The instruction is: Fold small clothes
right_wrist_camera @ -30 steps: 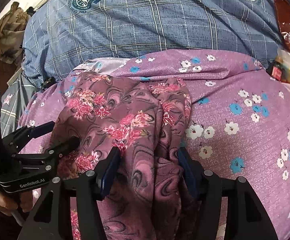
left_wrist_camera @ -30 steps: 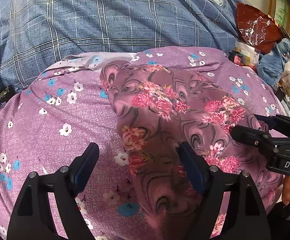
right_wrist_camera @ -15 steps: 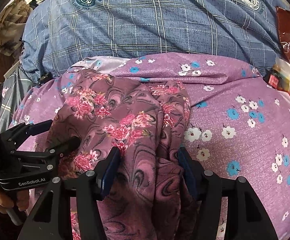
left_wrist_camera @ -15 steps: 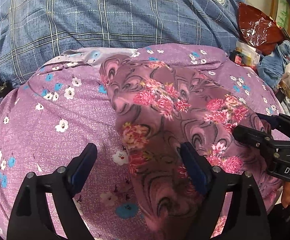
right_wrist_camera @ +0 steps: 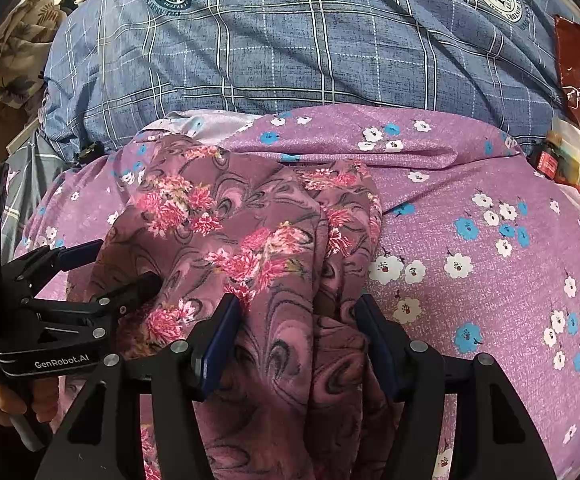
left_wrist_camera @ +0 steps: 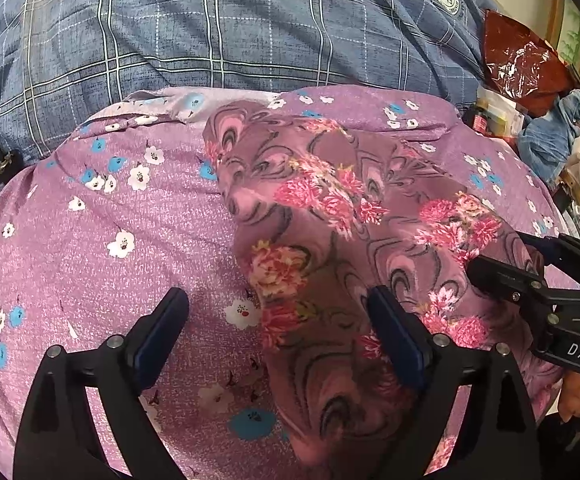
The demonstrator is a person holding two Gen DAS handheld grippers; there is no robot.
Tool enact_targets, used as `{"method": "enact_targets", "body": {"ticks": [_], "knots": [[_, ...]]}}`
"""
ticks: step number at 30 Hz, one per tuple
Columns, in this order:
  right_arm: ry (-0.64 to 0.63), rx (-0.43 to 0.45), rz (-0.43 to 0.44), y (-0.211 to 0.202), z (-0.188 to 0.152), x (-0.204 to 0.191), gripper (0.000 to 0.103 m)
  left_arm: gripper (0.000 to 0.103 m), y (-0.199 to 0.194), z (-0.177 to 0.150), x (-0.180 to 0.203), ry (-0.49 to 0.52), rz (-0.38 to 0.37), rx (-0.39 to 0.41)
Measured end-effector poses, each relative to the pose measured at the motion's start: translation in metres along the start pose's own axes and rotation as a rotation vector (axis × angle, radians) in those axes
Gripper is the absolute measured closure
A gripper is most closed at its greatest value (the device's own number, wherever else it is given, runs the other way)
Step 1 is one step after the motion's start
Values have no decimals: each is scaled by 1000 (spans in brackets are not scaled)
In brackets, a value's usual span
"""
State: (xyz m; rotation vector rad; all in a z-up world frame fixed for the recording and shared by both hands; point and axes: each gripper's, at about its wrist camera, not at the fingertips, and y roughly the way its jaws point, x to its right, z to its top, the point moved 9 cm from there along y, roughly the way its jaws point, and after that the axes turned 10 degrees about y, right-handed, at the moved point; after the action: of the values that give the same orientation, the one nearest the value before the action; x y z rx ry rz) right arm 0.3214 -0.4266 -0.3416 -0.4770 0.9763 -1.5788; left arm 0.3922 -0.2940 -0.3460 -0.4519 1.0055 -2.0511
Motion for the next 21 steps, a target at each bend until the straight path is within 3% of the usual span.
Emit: {"method": "enact_targets", "body": {"ticks": [7, 13, 18, 21], "knots": [[49, -33, 71, 4, -2, 6, 38, 11, -1, -1, 0, -52, -66, -18], [217, -182, 291, 21, -9, 23, 27, 12, -3, -8, 13, -102, -262, -66], [313, -211, 411, 25, -11, 29, 27, 35, 0, -11, 24, -141, -382, -83], [294, -201, 419, 23, -12, 23, 49, 47, -1, -8, 25, -156, -391, -75]]}}
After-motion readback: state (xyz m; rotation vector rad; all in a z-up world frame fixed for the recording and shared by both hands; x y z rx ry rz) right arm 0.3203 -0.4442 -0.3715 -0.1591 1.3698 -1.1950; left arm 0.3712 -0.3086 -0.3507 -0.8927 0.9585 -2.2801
